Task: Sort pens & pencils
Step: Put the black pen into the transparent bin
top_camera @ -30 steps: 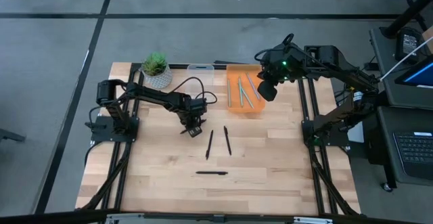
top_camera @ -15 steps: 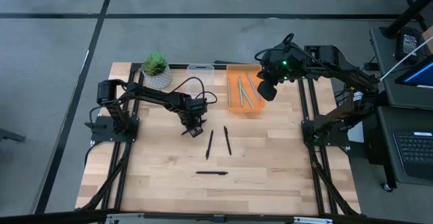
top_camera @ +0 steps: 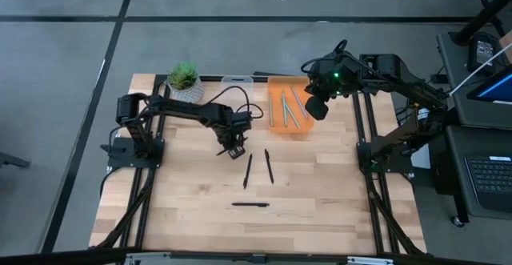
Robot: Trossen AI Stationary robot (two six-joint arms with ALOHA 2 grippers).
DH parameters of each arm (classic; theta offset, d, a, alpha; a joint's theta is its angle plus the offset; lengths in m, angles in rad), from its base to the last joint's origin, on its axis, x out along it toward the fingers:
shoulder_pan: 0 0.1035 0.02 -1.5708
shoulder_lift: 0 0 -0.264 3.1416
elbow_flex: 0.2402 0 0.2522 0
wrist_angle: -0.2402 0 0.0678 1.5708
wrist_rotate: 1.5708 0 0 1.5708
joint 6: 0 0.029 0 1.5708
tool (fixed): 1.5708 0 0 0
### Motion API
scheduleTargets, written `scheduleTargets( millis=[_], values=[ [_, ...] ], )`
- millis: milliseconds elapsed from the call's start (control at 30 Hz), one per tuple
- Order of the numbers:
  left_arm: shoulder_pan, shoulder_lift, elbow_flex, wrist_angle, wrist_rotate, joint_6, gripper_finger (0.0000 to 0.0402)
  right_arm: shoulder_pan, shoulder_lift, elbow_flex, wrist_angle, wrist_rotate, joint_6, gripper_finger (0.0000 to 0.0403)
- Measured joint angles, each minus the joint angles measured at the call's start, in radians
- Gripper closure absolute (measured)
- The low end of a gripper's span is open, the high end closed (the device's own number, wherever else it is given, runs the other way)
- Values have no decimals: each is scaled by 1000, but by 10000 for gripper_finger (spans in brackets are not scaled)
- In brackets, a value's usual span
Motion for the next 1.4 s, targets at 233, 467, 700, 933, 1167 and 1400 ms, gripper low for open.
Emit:
scheduleTargets(
  millis=[233, 467, 700, 933, 1167, 1400],
  values=[
    [0, -2, 118, -140, -20, -8, 384, 0, 0, 0, 0, 0, -19, 363],
    [0, -2, 235, -271, -58, -58, 384, 0, 0, 0, -1, 0, -29, 363],
    [-7, -3, 317, -383, -77, -79, 384, 0, 0, 0, -1, 0, -6, 363],
    [29, -3, 408, -413, -122, -154, 384, 0, 0, 0, -1, 0, 9, 363],
    [133, -4, 452, -389, -136, -290, 384, 0, 0, 0, -1, -1, -58, 363],
    [237, 37, 454, -257, -84, -335, 384, 0, 0, 0, -24, 0, -156, 363]
  ],
)
